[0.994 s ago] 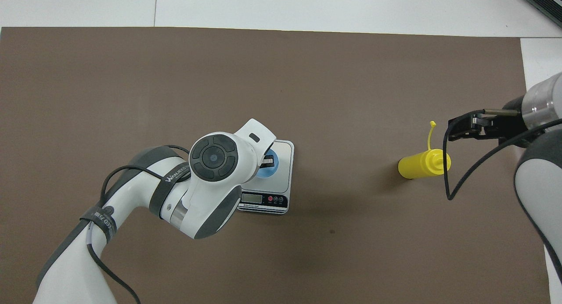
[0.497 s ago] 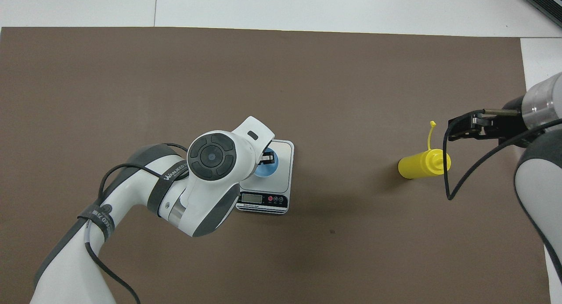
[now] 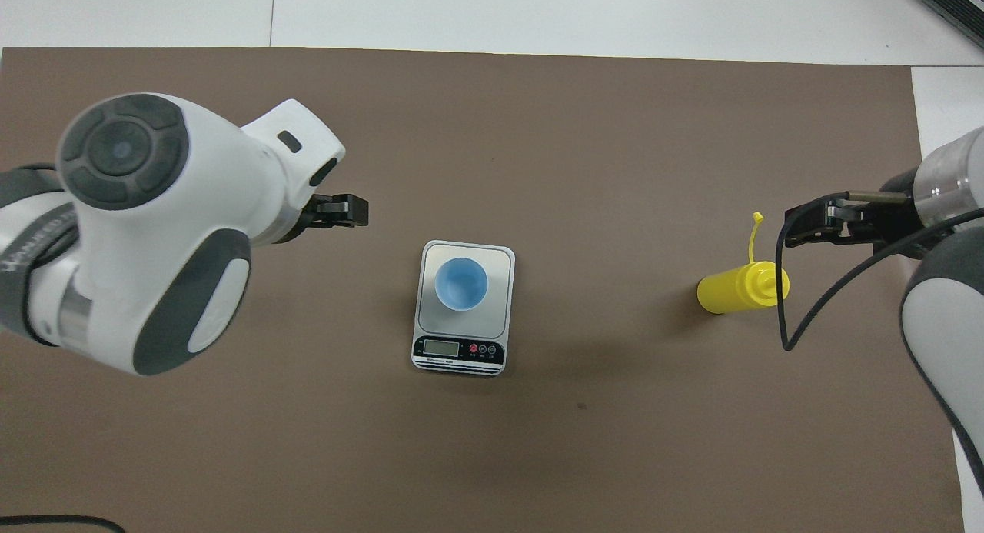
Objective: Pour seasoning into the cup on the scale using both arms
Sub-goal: 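Open the left gripper and withdraw it back to its start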
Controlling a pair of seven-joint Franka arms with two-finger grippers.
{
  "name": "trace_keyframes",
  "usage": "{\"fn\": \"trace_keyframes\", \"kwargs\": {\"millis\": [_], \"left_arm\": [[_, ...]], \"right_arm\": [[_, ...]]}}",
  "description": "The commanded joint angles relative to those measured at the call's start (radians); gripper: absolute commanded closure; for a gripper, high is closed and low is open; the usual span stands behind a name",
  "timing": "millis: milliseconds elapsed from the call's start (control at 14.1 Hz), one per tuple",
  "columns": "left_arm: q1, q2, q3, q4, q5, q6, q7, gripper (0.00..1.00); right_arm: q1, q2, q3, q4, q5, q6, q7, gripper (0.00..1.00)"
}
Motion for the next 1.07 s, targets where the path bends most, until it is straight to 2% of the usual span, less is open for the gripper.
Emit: {"fn": "trace_keyframes", "kwargs": {"millis": [0, 355, 639, 781, 994], "left_arm": [[0.102, -0.056, -0.008, -0.009, -0.006, -0.068, 0.16, 0.0], [0.259, -0.089, -0.003, -0.009, -0.034, -0.149, 0.355, 0.0], [0.271, -0.114, 0.001, 0.009, -0.037, -0.202, 0.363, 0.0], [0.284, -0.116, 0.006, 0.067, -0.037, -0.245, 0.421, 0.0], [0.284, -0.117, 0.001, 0.075, -0.037, -0.245, 0.431, 0.0]], "right_arm": [[-0.01, -0.013, 0.001, -0.011, 0.003, -0.009, -0.016, 0.0], [-0.01, -0.013, 0.001, -0.011, 0.003, -0.009, -0.016, 0.0], [-0.01, -0.013, 0.001, -0.011, 0.003, -0.009, -0.016, 0.0], [-0.01, -0.013, 0.001, -0.011, 0.003, -0.009, -0.018, 0.0], [-0.01, -0.013, 0.001, -0.011, 0.003, -0.009, -0.018, 0.0]]}}
